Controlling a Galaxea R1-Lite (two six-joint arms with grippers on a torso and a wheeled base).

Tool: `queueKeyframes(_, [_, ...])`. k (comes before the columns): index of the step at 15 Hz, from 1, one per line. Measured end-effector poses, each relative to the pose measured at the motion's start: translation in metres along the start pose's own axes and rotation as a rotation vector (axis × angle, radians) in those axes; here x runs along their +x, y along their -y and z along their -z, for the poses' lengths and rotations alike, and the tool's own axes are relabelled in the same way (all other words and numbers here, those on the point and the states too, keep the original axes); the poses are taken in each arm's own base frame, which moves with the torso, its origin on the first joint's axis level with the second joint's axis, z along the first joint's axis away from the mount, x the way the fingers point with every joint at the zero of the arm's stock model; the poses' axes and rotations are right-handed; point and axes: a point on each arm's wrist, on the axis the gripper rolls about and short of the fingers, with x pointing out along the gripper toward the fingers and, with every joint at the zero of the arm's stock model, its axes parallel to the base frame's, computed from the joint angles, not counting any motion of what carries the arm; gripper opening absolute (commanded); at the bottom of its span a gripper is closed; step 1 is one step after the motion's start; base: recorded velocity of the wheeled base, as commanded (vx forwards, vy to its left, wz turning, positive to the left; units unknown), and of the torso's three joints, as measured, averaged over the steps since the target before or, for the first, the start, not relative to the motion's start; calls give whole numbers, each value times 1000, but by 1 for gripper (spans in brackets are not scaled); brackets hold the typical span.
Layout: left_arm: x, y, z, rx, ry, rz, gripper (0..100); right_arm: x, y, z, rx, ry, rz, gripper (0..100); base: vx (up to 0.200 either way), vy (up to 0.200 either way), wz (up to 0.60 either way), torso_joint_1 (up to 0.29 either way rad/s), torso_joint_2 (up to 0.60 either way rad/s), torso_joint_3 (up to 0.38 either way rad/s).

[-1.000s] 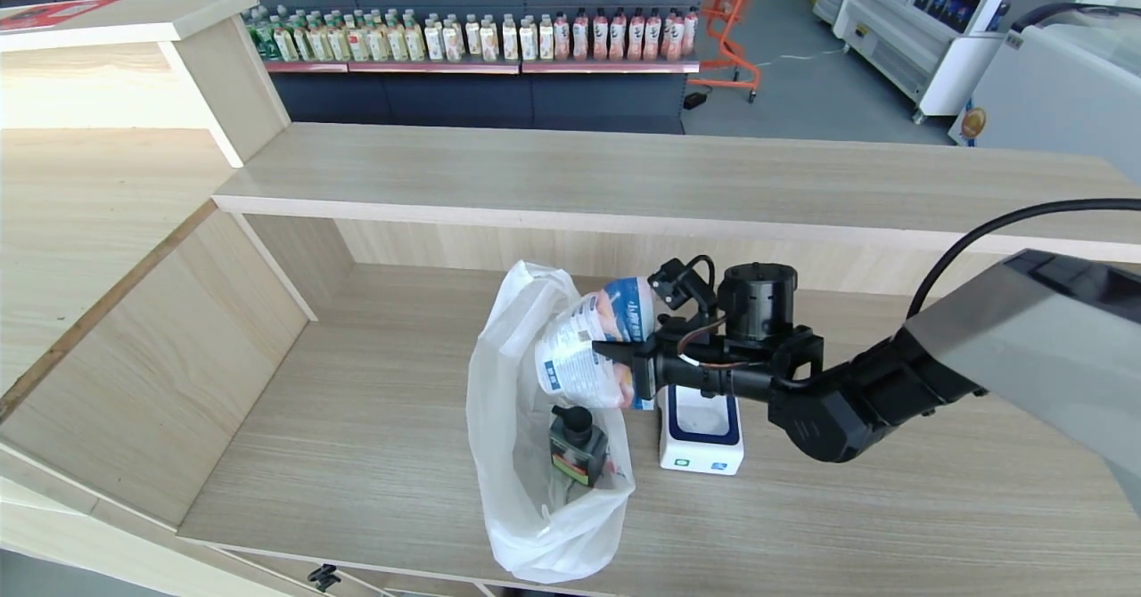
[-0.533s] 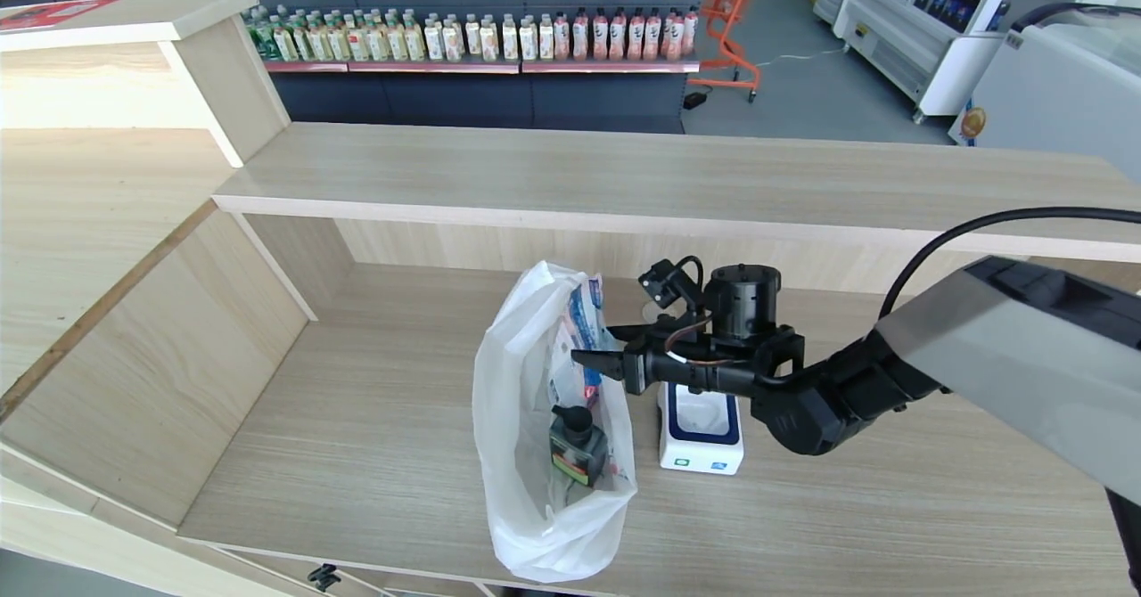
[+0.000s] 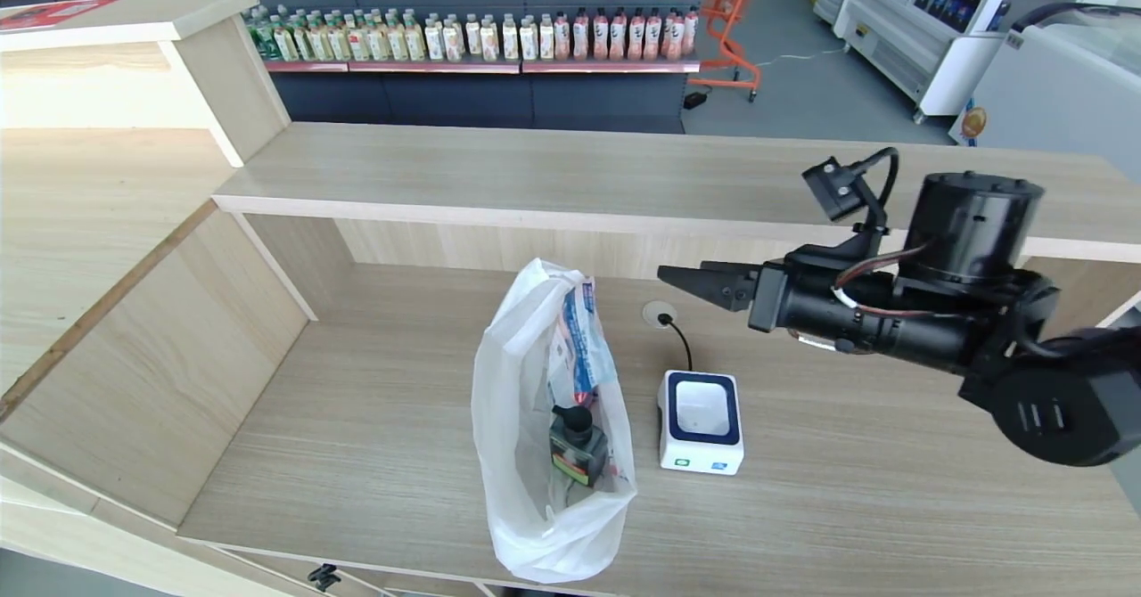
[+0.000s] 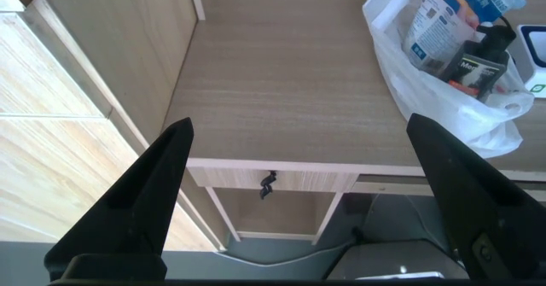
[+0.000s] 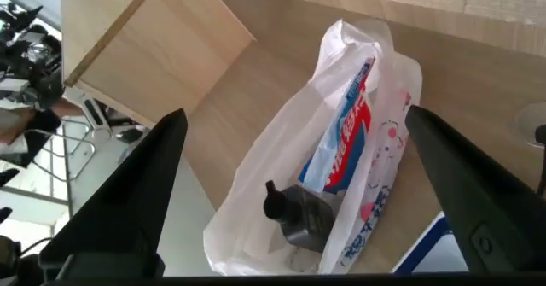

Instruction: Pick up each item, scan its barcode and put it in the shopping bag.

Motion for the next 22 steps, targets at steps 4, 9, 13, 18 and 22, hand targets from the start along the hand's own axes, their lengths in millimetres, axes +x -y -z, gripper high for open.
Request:
queueKeyframes(4, [0,0,0,0,0,0,100,-144,-27,21,-94,3,368,100,0,0,0,0,0,0])
queueKeyframes(9, [0,0,0,0,0,0,100,-251,-87,103,-147,32,823,100,0,0,0,0,0,0])
queueKeyframes(13, [0,0,0,0,0,0,100,-283,-109,164,-168,20,989,100,0,0,0,0,0,0])
queueKeyframes(18, [0,0,0,0,0,0,100,-290,-116,177,-248,136,954,100,0,0,0,0,0,0])
queueKeyframes(22, [0,0,0,0,0,0,100,-292,-117,178,-259,165,950,0,0,0,0,0,0,0])
